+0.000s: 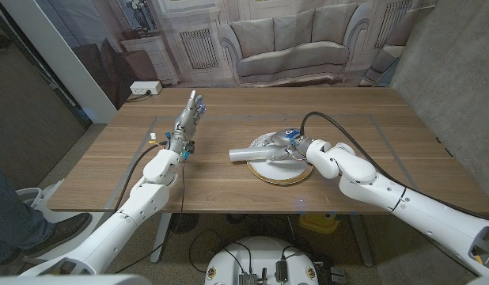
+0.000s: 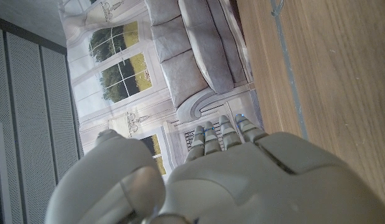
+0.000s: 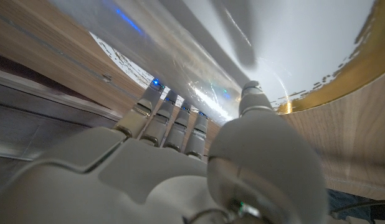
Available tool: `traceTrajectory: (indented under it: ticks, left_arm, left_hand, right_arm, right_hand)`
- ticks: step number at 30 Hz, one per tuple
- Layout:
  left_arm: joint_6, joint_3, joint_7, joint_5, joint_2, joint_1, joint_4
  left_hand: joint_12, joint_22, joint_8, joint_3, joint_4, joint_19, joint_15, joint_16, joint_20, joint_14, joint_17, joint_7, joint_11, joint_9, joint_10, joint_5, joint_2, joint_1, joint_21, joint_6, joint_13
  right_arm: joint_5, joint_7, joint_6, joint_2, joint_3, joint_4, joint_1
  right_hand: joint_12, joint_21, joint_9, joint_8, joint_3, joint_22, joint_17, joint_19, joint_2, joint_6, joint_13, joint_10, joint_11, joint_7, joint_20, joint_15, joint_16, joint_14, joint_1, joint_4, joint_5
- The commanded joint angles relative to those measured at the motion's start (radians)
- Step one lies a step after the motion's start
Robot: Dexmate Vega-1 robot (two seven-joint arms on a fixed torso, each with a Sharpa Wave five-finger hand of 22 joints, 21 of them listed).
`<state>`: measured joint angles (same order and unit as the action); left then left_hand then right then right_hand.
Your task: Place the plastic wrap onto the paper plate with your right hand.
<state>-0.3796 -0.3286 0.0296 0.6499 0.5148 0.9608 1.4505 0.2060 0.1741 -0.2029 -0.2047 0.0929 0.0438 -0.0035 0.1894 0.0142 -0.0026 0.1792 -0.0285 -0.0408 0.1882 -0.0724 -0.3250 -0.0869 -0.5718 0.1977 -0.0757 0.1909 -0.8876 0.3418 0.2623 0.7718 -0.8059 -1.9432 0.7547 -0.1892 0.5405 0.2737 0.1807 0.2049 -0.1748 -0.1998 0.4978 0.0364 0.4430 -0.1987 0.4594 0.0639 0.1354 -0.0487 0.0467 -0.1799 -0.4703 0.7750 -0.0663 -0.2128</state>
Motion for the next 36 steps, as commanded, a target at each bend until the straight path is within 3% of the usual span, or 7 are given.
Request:
traceTrajectory:
  ticks: [1, 36]
  left_arm:
    - [0.000, -0.004, 0.000, -0.002, -0.005, -0.005, -0.005]
    - [0.005, -0.010, -0.007, -0.006, -0.006, -0.020, -0.011]
  left_hand:
    - [-0.002, 0.005, 0.002, -0.010, 0.001, 0.008, -0.005, -0.001, 0.002, 0.000, 0.004, 0.001, -0.004, 0.003, -0.002, -0.001, -0.003, -0.003, 0.000, -0.011, 0.000]
    - [-0.003, 0.005, 0.001, -0.017, 0.001, 0.008, -0.005, -0.001, 0.001, 0.000, 0.004, 0.000, -0.003, 0.003, -0.001, 0.000, -0.006, -0.006, 0.001, -0.013, 0.000]
  right_arm:
    - [0.004, 0.018, -0.002, 0.010, 0.006, -0.009, -0.003]
    - [-0.012, 0.003, -0.020, 0.041, 0.058, -0.095, 0.025]
  right_hand:
    - [-0.002, -0.014, -0.004, -0.008, -0.014, -0.002, -0.001, -0.012, 0.011, -0.048, -0.001, -0.026, -0.008, -0.006, 0.010, 0.030, -0.004, 0.017, -0.016, 0.005, -0.015]
    - [-0.010, -0.037, -0.014, 0.006, -0.032, -0.003, -0.001, -0.014, 0.015, -0.085, -0.002, -0.059, -0.022, -0.016, 0.019, 0.018, -0.009, 0.040, -0.048, 0.018, -0.032]
